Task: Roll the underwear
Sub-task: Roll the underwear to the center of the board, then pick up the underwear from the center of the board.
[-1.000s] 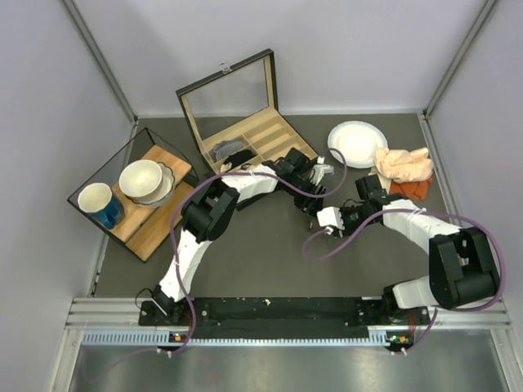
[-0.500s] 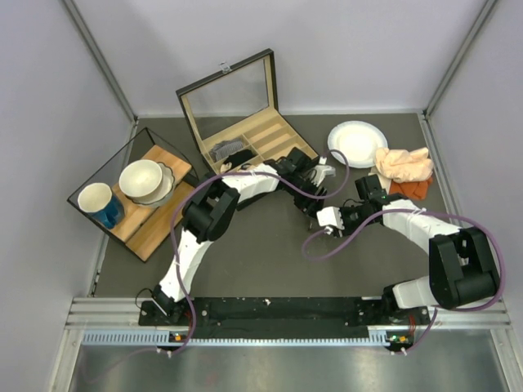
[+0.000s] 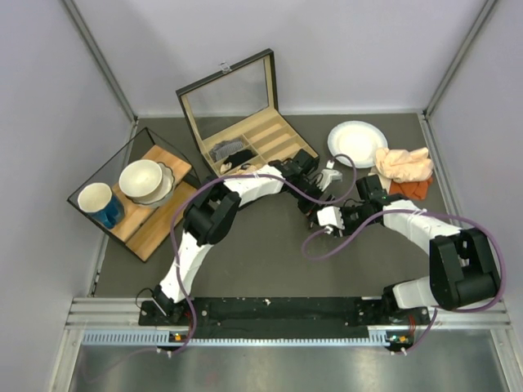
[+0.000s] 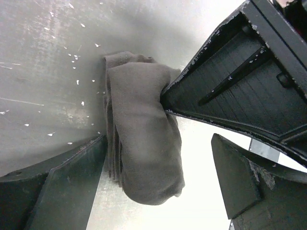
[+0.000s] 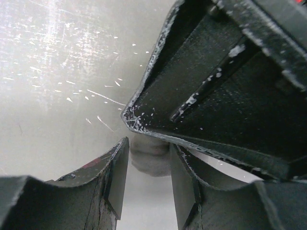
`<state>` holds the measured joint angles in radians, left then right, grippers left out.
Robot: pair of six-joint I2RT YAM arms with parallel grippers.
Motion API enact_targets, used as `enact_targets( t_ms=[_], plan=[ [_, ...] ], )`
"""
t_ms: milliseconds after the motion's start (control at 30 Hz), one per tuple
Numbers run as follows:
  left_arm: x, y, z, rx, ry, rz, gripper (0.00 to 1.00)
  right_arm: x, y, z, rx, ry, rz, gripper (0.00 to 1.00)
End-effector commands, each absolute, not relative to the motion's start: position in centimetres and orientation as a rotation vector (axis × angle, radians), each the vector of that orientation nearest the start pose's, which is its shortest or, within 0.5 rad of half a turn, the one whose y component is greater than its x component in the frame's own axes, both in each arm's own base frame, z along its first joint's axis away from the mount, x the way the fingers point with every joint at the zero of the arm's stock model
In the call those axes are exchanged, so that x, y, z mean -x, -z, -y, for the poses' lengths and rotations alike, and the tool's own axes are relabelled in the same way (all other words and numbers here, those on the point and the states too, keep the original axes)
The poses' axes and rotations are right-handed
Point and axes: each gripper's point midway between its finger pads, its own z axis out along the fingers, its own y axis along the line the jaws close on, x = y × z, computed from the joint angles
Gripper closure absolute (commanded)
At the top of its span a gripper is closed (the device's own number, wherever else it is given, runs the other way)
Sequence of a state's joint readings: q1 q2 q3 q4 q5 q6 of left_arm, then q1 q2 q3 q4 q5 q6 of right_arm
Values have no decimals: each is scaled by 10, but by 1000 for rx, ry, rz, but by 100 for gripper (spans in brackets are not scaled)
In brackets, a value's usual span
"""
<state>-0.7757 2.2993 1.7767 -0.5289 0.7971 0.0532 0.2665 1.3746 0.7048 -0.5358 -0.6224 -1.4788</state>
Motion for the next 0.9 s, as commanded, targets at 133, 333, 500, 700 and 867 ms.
enact_targets(
  t_ms=[133,333,500,700,867],
  plan=[
    [-275,14,396,-1301,894,-2556,4,-233,-25,-127,2012,-415,-1589,61],
    [-284,-8,397,-1254,874,-2472,2,-233,-24,-127,2015,-414,-1598,61],
    [-290,-25,402,-1219,906,-2425,2,-233,-23,-127,2020,-418,-1599,61],
    [-296,-22,401,-1199,871,-2438,2,-232,-23,-128,2025,-420,-1596,62],
    [-304,-21,393,-1206,775,-2436,2,-232,-22,-128,2028,-420,-1598,62]
  ],
)
